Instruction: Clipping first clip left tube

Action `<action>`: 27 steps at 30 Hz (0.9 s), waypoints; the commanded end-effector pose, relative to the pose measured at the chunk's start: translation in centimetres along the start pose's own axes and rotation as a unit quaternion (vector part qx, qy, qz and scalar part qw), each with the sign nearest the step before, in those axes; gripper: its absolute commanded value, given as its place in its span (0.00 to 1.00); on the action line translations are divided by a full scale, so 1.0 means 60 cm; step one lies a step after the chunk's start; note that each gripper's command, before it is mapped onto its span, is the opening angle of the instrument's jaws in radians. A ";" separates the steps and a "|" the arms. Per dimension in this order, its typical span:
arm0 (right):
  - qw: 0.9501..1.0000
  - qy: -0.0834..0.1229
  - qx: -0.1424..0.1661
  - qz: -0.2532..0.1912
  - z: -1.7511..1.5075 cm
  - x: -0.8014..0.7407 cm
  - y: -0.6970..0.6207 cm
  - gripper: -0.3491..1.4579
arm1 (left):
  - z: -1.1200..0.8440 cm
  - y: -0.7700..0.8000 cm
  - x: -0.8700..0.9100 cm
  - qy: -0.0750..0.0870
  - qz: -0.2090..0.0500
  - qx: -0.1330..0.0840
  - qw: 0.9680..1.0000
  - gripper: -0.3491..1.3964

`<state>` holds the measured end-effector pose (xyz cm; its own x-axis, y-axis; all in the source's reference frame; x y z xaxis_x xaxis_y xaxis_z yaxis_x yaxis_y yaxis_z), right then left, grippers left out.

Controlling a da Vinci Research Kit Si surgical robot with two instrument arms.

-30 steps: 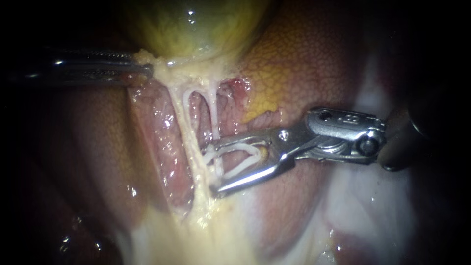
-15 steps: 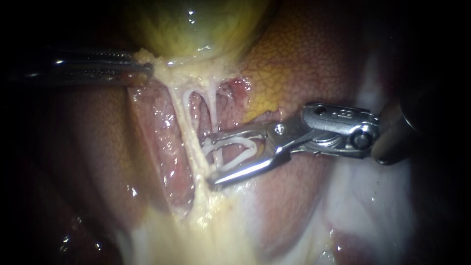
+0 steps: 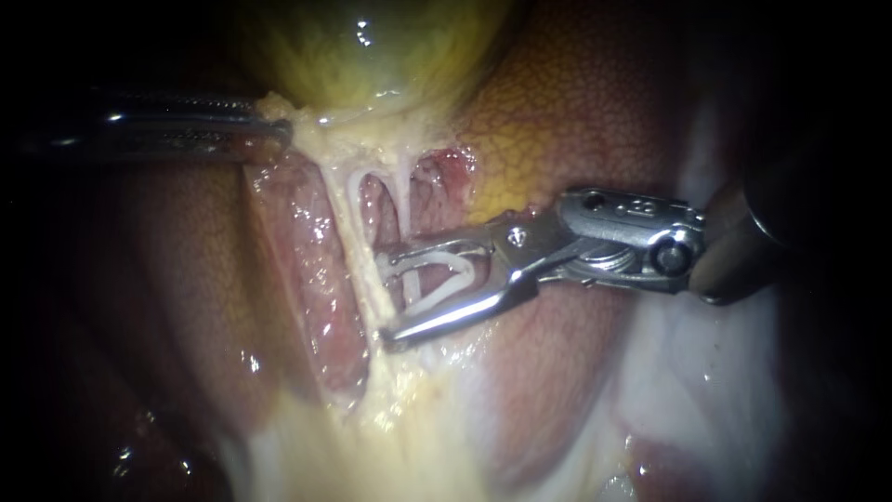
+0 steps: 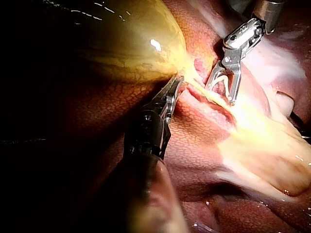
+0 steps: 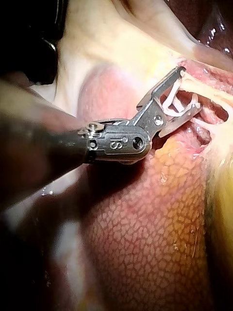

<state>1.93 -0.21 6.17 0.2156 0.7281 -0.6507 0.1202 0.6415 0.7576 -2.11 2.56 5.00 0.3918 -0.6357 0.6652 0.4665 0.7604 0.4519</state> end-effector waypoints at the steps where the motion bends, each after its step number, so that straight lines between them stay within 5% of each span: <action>1: 1.000 0.002 0.000 0.000 0.0004 0.0000 0.0000 0.47 | 0.0000 0.0000 0.0000 0.000 0.000 0.000 1.000 0.00; 10: 0.999 0.001 0.051 -0.001 0.0017 0.0000 -0.0013 0.46 | 0.0000 0.0000 0.0000 0.000 0.000 0.000 1.000 0.00; 27: 0.992 0.004 0.124 -0.010 0.0048 -0.0003 -0.0079 0.42 | 0.0001 0.0001 0.0001 0.000 0.000 0.000 1.000 0.00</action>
<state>2.16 -0.61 5.83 0.2041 0.7177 -0.6657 0.3610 0.5769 0.7327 -2.11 2.56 5.01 0.3915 -0.6358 0.6652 0.4674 0.7601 0.4514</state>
